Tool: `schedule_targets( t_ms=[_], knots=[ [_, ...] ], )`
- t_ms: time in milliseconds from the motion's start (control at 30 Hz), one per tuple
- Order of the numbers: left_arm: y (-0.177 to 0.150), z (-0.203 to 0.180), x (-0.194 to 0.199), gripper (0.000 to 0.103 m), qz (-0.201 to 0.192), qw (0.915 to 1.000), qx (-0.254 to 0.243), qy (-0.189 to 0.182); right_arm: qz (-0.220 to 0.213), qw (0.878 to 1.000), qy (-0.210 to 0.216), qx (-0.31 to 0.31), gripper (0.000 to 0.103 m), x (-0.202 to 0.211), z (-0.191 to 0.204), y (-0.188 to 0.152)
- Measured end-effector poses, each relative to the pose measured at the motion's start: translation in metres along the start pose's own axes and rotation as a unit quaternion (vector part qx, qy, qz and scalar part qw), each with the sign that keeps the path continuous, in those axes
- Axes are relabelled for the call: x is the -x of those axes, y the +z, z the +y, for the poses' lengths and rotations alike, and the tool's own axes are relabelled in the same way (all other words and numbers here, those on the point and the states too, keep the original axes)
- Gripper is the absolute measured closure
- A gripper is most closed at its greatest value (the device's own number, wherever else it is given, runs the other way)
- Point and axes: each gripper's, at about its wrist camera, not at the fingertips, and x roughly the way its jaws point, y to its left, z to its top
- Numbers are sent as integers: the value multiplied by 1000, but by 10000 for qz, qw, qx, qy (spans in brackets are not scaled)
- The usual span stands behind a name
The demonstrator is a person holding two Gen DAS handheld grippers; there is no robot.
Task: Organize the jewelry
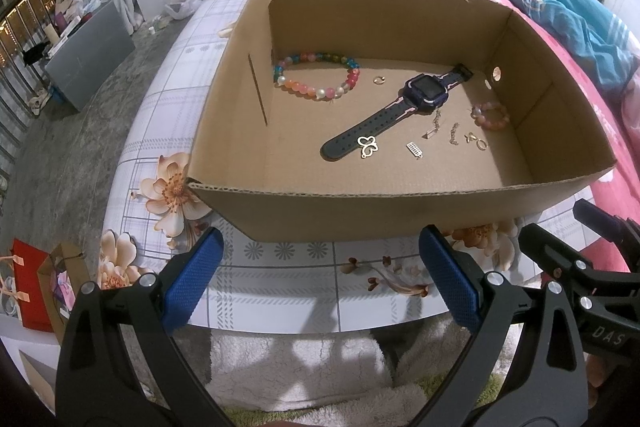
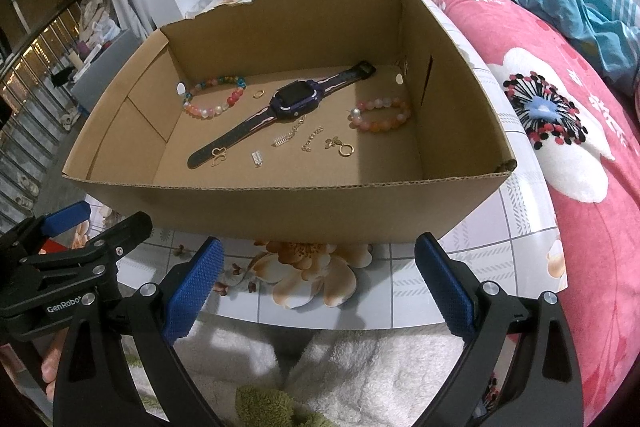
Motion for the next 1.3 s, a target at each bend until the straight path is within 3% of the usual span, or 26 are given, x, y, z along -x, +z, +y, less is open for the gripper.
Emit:
schedule_targets(
  t_ms=[1300],
  knots=[
    [-1, -1, -1, 8, 65, 10000, 7, -14, 6, 10000, 13, -8, 9, 0, -1, 0]
  ],
)
